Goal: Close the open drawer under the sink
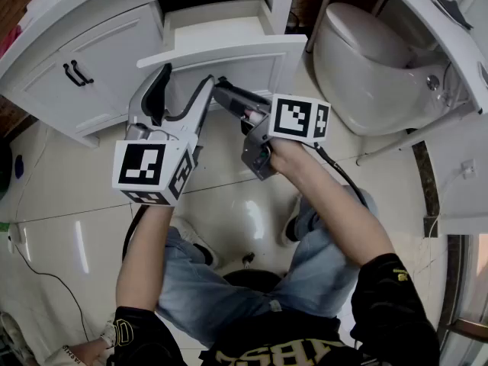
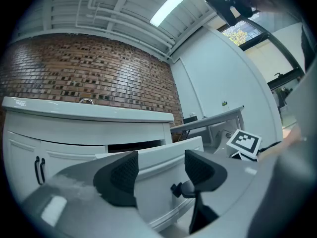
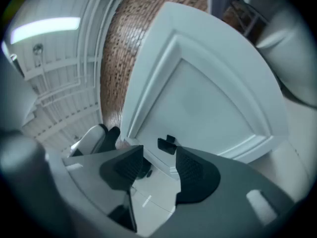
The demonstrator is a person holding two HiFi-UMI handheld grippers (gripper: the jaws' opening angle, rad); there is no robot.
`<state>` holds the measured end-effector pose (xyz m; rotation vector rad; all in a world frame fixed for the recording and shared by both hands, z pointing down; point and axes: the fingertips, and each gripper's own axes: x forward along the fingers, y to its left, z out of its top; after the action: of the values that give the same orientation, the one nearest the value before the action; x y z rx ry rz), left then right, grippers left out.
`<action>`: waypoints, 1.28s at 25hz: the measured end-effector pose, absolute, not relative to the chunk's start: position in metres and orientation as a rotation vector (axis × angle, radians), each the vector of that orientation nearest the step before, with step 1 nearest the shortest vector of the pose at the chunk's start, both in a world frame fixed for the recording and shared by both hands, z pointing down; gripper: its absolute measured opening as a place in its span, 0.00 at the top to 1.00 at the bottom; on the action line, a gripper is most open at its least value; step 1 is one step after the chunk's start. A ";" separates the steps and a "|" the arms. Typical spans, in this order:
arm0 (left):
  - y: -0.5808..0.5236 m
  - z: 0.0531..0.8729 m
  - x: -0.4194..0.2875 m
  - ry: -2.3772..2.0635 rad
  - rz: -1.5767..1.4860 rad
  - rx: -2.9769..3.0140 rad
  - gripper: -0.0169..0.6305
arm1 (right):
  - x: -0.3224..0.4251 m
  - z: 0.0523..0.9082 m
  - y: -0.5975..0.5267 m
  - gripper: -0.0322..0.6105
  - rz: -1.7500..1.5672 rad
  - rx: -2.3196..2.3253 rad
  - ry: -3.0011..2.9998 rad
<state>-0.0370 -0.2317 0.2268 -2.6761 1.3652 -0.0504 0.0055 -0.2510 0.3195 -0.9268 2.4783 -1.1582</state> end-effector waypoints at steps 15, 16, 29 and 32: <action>-0.260 0.227 -0.039 1.347 -0.034 -2.657 0.54 | 0.011 0.325 -0.312 0.74 -1.209 -0.880 2.195; -0.264 0.230 -0.042 1.355 -0.048 -2.653 0.54 | 0.011 0.325 -0.318 0.74 -1.207 -0.889 2.186; -0.307 0.251 -0.084 1.548 -0.074 -2.644 0.54 | 0.011 0.325 -0.423 0.74 -1.083 -1.080 1.993; -0.316 0.257 -0.098 1.614 -0.082 -2.646 0.54 | 0.011 0.327 -0.453 0.74 -1.020 -1.108 1.986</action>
<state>-0.0978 -0.3162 0.2565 -2.6461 1.6140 -0.0823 0.0105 -0.4531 0.3273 -1.1077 1.9865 -1.0200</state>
